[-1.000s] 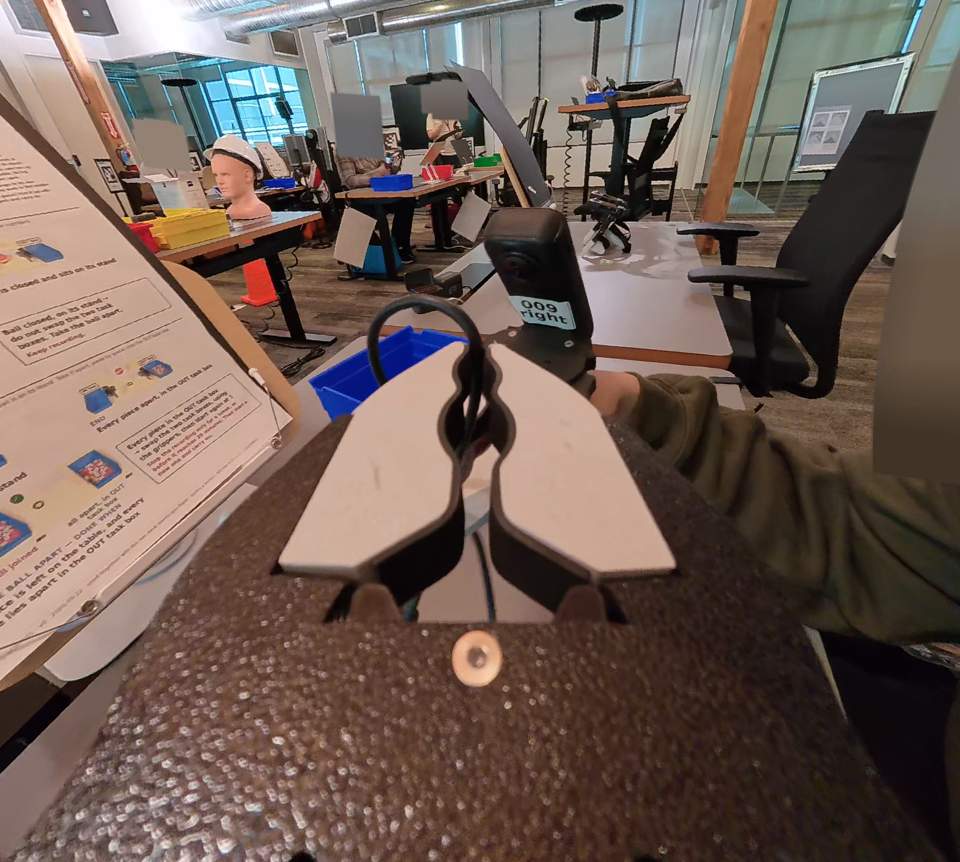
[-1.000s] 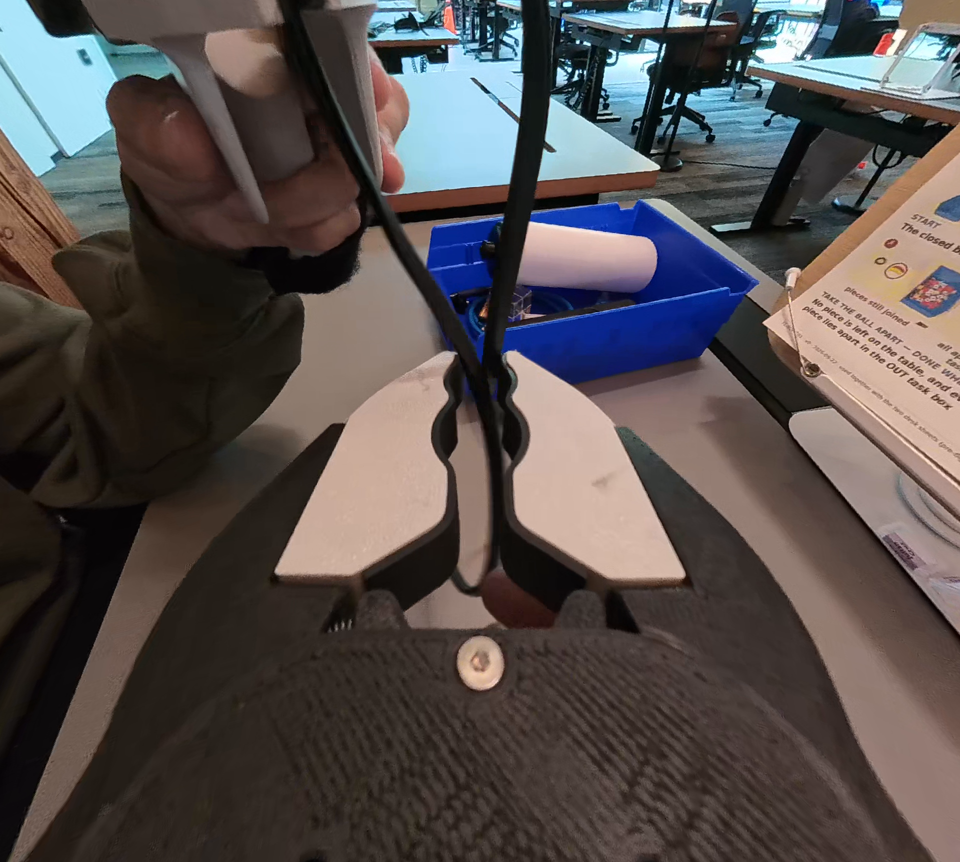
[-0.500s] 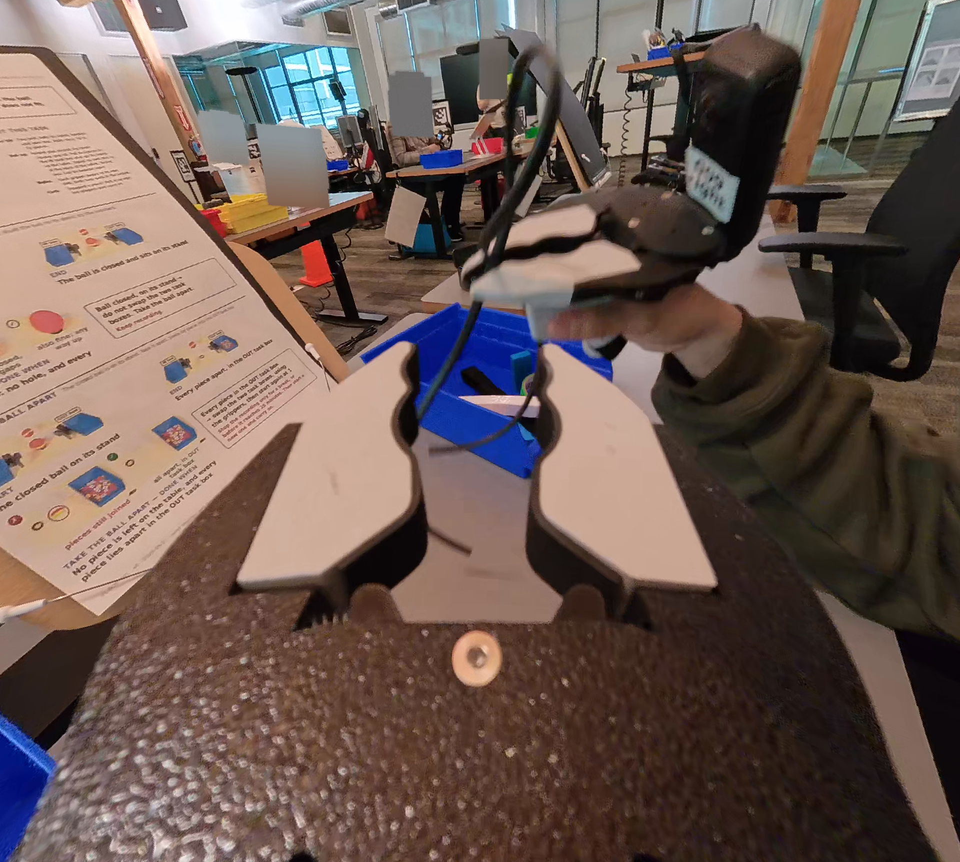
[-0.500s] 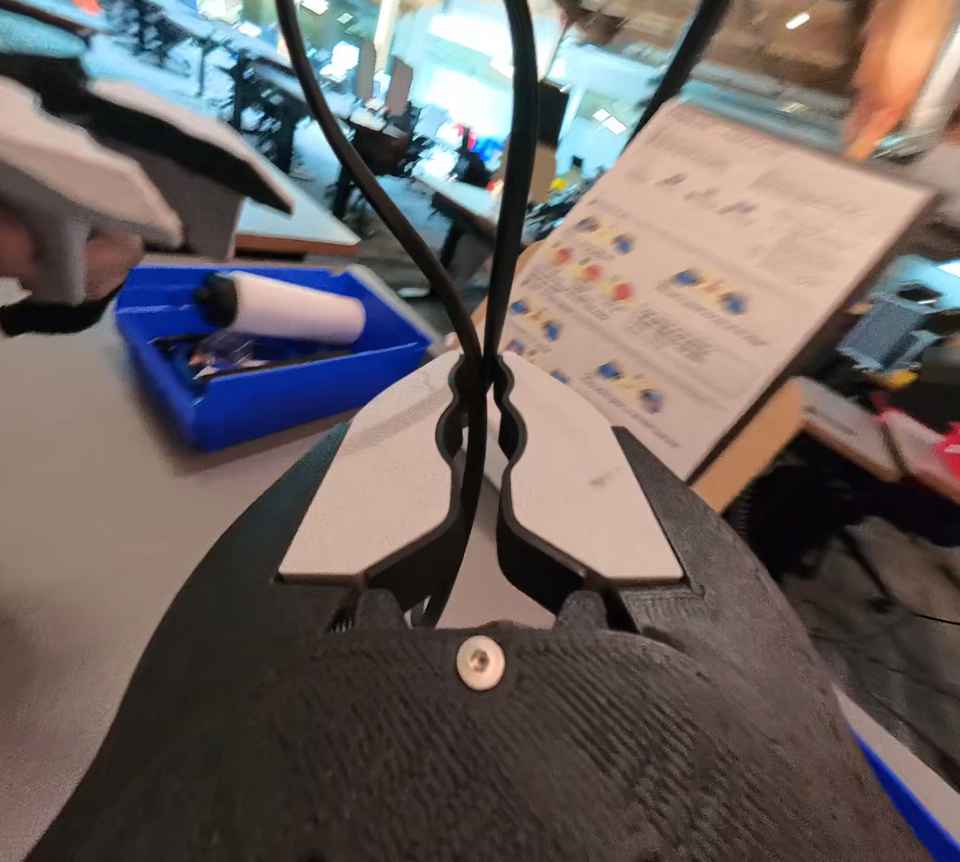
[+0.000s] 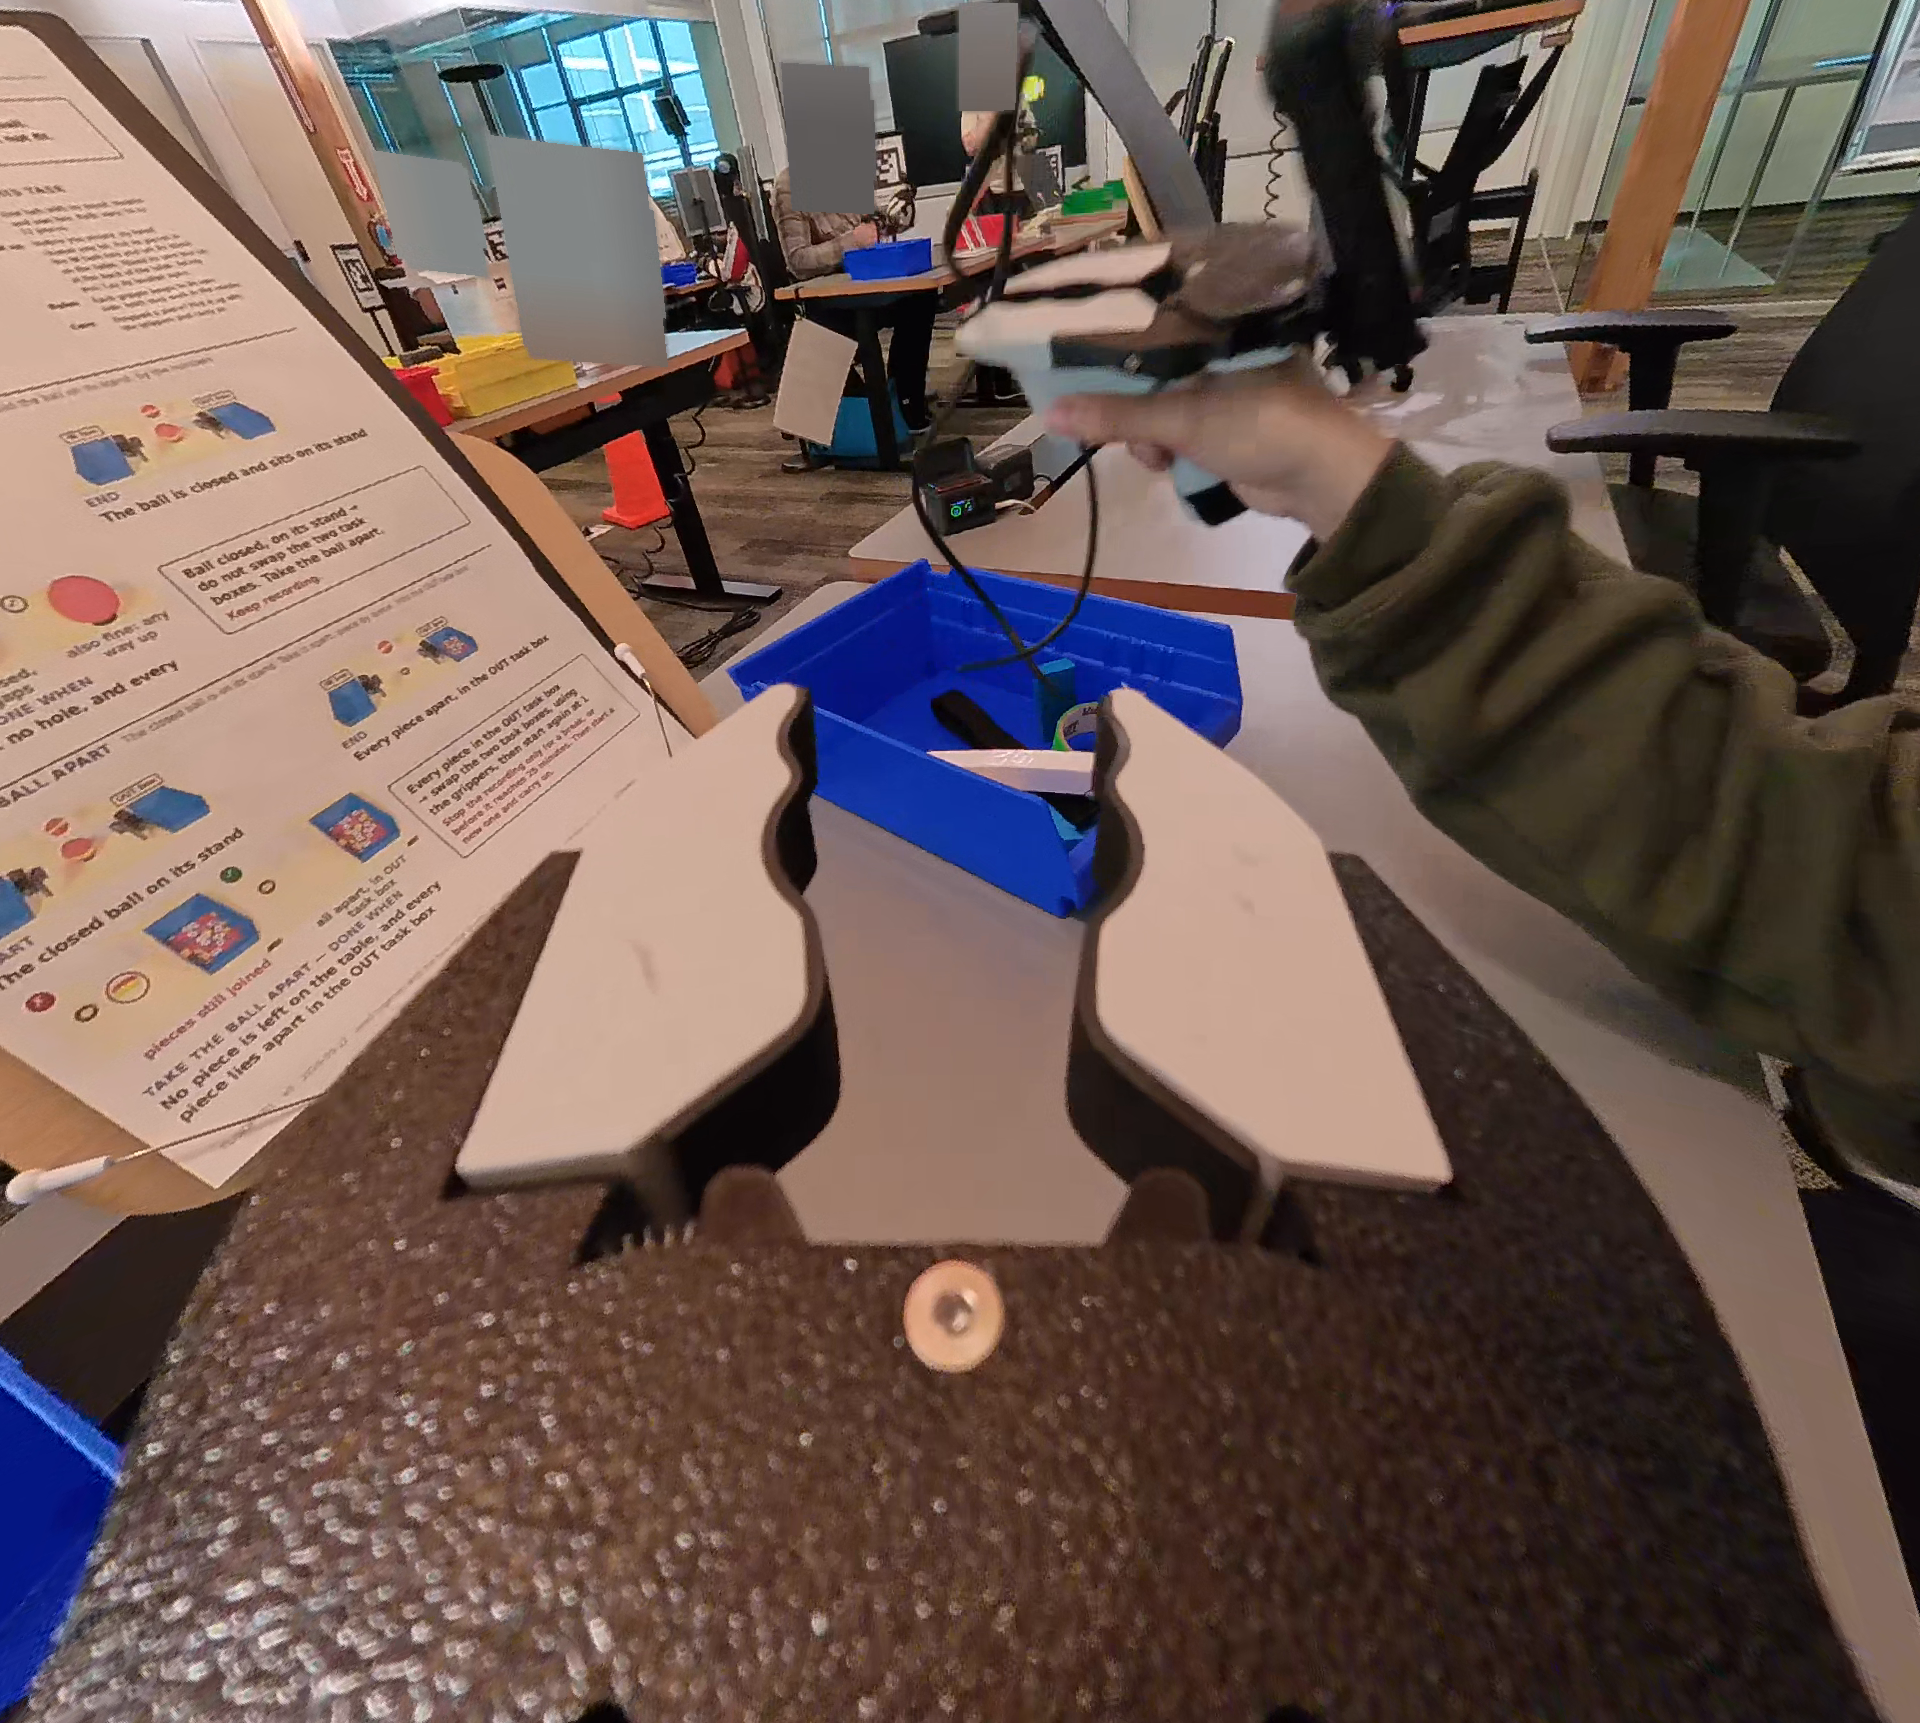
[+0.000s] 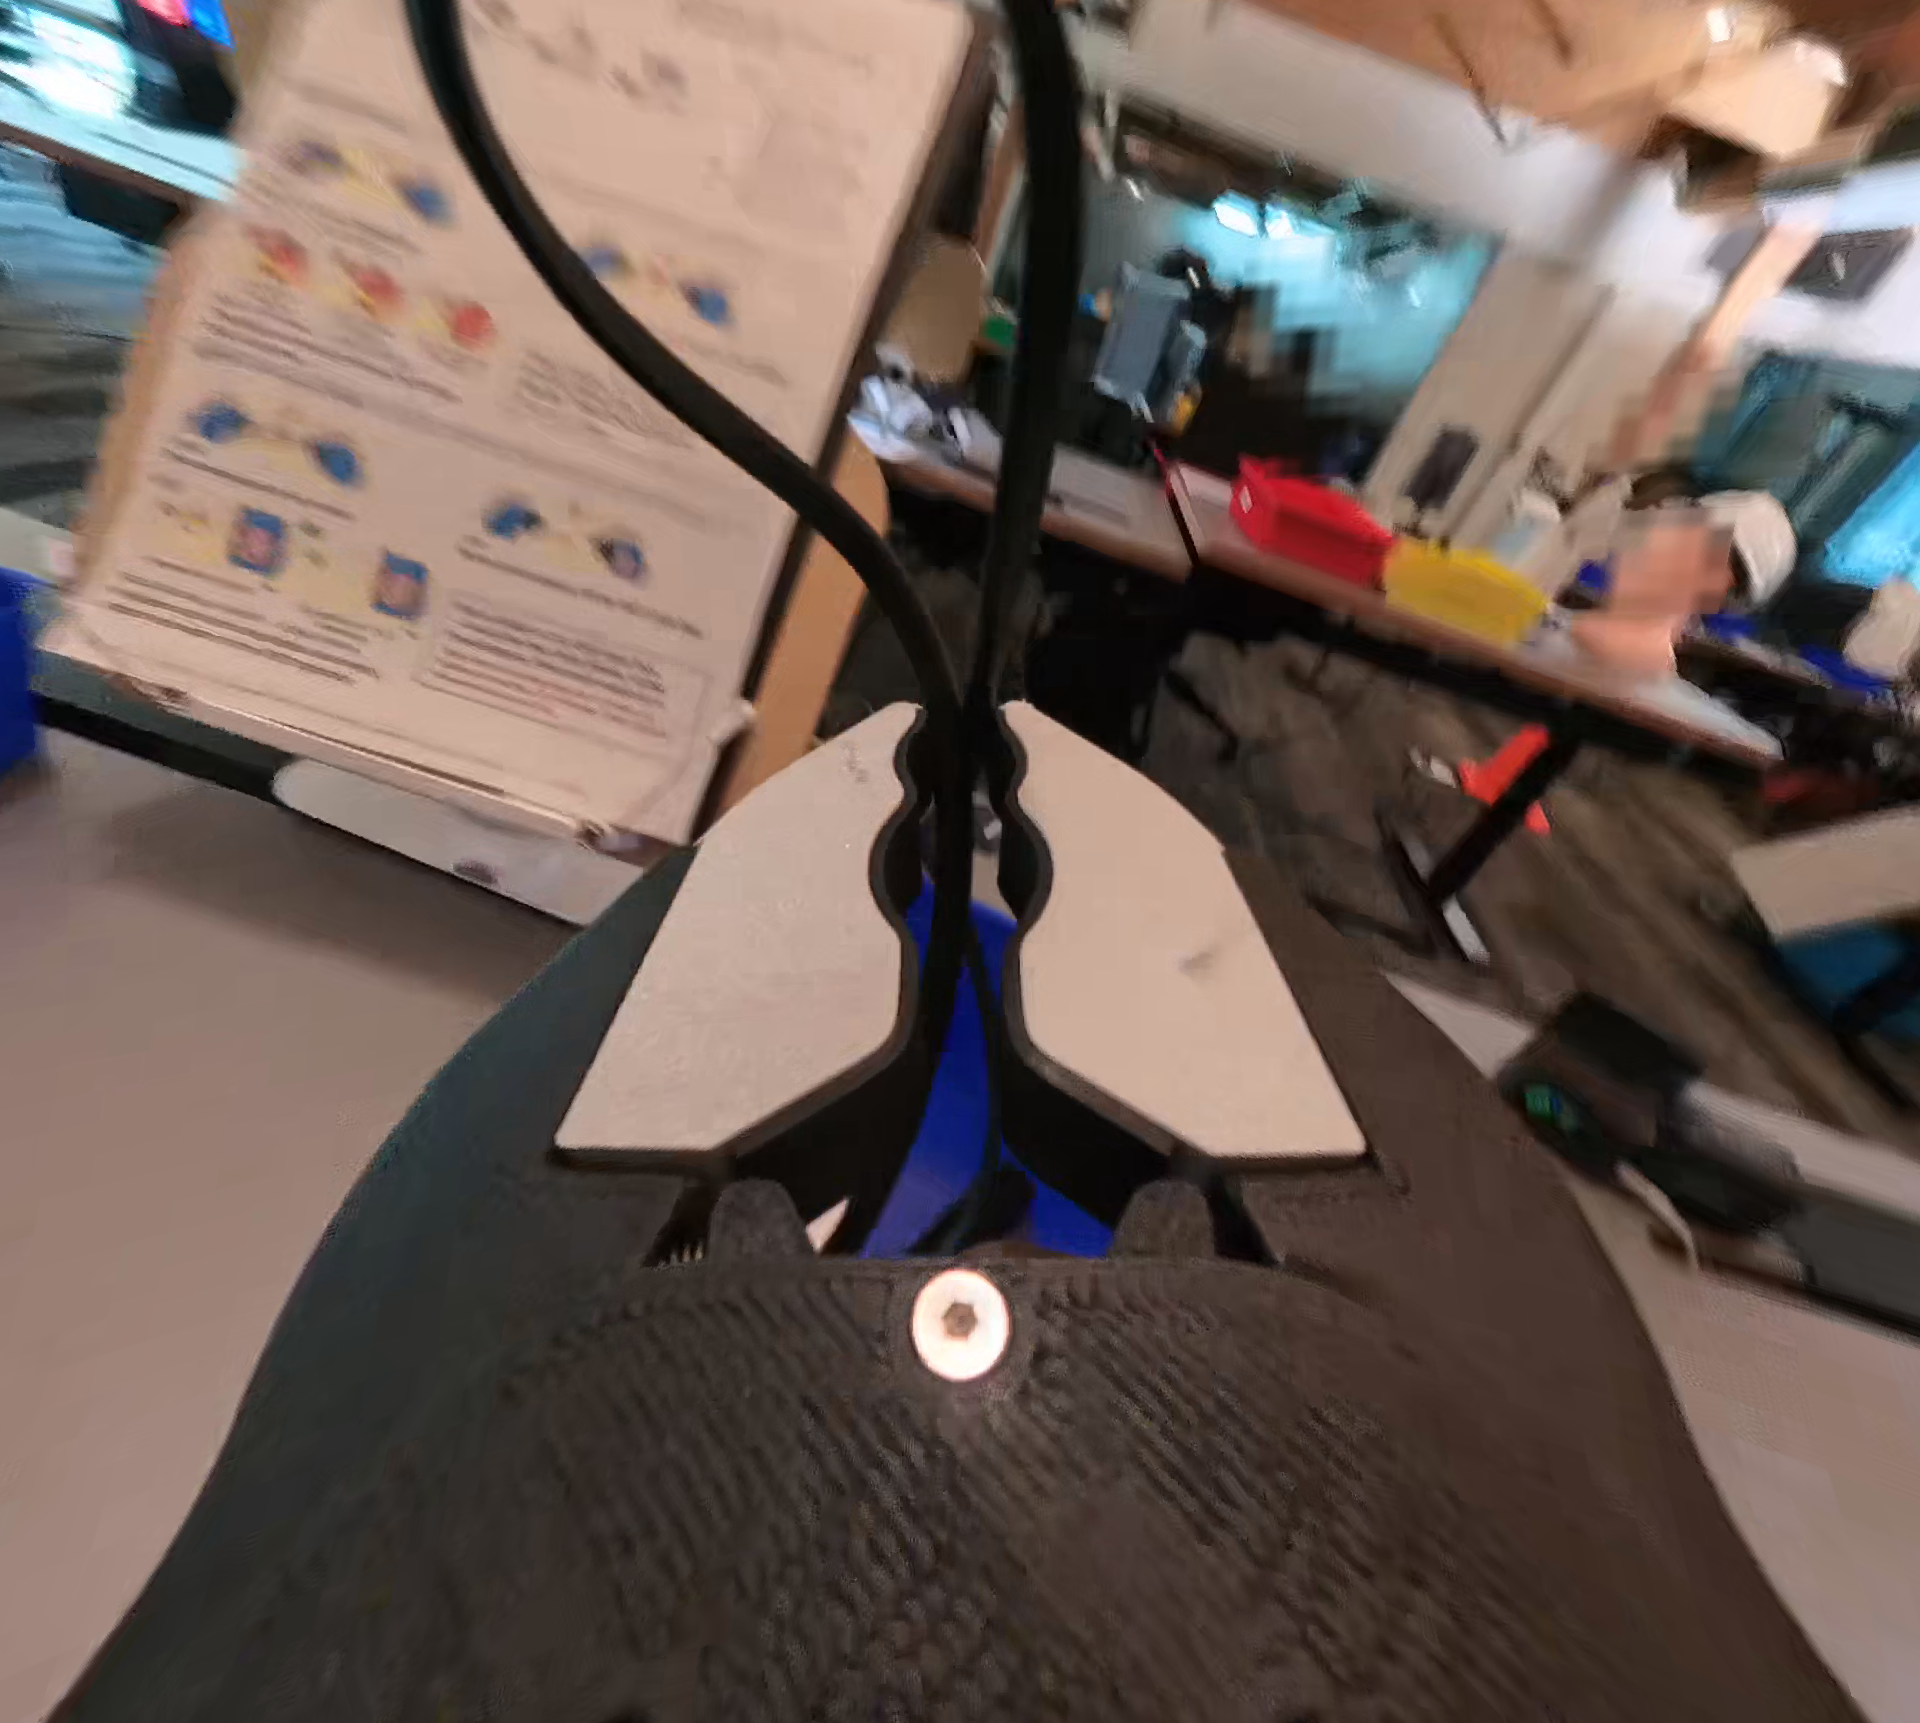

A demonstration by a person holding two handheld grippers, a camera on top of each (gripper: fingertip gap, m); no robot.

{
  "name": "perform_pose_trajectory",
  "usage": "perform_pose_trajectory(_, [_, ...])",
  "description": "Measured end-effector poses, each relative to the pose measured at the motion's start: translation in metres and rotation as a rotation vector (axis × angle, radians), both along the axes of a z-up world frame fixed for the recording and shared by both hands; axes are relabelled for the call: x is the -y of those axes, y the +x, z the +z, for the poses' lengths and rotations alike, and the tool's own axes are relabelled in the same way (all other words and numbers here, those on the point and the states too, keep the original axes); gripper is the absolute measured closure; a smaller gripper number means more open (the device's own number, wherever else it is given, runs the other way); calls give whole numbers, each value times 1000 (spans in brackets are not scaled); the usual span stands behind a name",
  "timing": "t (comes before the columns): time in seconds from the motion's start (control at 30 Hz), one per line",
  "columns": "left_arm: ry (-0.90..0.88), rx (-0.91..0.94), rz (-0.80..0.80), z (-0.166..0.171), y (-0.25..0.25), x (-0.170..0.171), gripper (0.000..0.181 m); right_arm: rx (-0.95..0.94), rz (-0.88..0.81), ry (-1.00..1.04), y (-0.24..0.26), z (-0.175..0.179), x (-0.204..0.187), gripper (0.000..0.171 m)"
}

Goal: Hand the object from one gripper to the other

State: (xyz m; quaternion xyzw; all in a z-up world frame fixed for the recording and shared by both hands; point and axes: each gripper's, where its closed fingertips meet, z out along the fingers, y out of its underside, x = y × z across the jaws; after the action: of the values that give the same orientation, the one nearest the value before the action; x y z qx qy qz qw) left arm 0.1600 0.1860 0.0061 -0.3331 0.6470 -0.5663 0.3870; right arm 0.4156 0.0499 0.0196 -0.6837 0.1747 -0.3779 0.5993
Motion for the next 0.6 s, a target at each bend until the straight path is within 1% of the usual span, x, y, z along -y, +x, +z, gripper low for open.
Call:
perform_pose_trajectory(0.03, [4, -4, -1, -1, 0, 0, 131, -41, -40, -17, 16, -21, 1, 161])
perform_pose_trajectory(0.13, [22, -16, 3, -4, -1, -1, 131, -250, -67, -138, 48, -100, -6, 158])
perform_pose_trajectory(0.17, [28, -16, 8, -4, -1, -3, 131, -325, -63, -179, 51, -124, -8, 151])
perform_pose_trajectory(0.2, [30, -16, 12, -5, -1, -4, 132, -391, -78, -214, 52, -144, -7, 134])
perform_pose_trajectory(0.23, [29, -17, 16, -5, 0, -6, 132, -420, -112, -240, 53, -155, -4, 123])
perform_pose_trajectory(0.27, [24, -18, 20, -5, 0, -8, 132, -406, -145, -265, 52, -158, 0, 120])
perform_pose_trajectory(0.33, [11, -23, 30, -6, 2, -13, 133, -356, -176, -303, 47, -158, 4, 106])
perform_pose_trajectory(0.4, [0, -35, 49, -8, 4, -20, 133, -316, -176, -255, 42, -151, 0, 105])
perform_pose_trajectory(0.47, [-11, -28, 89, -7, 6, -30, 136, -275, -103, -229, 32, -138, -17, 104])
perform_pose_trajectory(0.53, [-33, -7, 152, -3, 4, -47, 138, -194, -15, -139, 12, -109, -37, 103])
perform_pose_trajectory(0.6, [-35, 5, 238, 1, -1, -71, 139, -131, 156, -54, -22, -83, -66, 104])
